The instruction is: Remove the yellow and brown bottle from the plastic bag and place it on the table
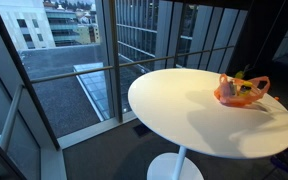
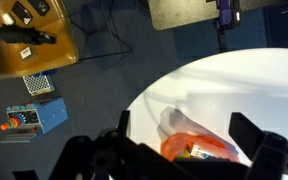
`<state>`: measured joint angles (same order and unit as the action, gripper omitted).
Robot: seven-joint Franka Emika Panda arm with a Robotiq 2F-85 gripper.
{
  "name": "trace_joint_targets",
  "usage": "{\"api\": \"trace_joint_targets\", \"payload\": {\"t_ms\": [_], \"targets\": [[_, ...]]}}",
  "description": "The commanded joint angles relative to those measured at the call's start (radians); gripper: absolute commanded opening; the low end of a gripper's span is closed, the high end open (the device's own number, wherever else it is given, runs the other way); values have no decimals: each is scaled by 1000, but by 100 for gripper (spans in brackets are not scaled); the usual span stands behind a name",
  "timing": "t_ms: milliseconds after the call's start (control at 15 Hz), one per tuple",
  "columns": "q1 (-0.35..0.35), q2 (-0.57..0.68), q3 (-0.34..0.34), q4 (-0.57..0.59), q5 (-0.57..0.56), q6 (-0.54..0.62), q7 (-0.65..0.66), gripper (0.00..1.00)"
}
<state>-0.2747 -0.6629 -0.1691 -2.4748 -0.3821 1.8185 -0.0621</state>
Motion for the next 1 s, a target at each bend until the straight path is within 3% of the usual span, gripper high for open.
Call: {"api": "trace_joint_targets", "payload": {"t_ms": [0,933], "targets": [[18,73,-4,42,18,20,57,100],[40,459,31,216,135,209,370,100]]}}
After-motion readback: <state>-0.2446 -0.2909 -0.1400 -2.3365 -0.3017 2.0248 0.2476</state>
